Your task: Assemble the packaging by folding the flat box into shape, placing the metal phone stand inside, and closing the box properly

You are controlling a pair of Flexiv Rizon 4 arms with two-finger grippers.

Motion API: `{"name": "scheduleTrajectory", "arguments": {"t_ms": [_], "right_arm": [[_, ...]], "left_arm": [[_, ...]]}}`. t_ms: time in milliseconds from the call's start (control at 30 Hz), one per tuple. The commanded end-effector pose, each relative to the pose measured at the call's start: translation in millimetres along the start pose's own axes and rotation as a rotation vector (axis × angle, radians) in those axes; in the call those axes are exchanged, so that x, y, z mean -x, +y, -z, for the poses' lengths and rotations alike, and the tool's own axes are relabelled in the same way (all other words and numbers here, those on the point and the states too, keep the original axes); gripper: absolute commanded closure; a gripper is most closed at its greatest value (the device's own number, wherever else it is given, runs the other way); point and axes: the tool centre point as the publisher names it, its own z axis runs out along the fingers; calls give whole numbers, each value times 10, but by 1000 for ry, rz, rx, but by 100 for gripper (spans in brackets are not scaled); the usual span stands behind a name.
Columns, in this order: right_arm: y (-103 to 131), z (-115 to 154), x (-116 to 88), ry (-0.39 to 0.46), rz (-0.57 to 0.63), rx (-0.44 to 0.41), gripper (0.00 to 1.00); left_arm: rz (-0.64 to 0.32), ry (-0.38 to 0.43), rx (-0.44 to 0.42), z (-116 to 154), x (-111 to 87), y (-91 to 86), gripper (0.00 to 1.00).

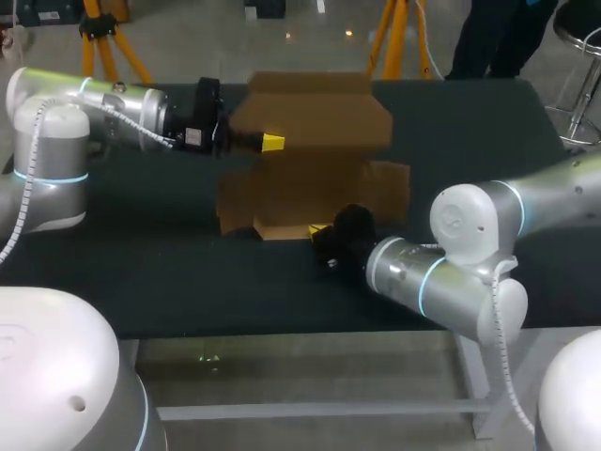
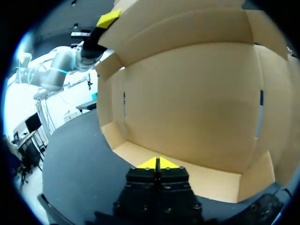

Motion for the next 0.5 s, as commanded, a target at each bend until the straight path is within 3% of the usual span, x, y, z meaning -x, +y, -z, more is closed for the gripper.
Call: {"name": "scheduleTrajectory", "arguments": {"t_ms": [33, 300, 500], "right_arm": [[-52, -32, -9, -2, 0, 6, 100], [-52, -32, -9, -2, 0, 6, 100], [-52, -32, -9, -2, 0, 6, 100]], "left_arm": [[10, 2, 9, -12, -17, 50, 100], [28, 13, 13, -18, -90, 89, 100], [-12, 11, -4, 2, -138, -2, 100]]}}
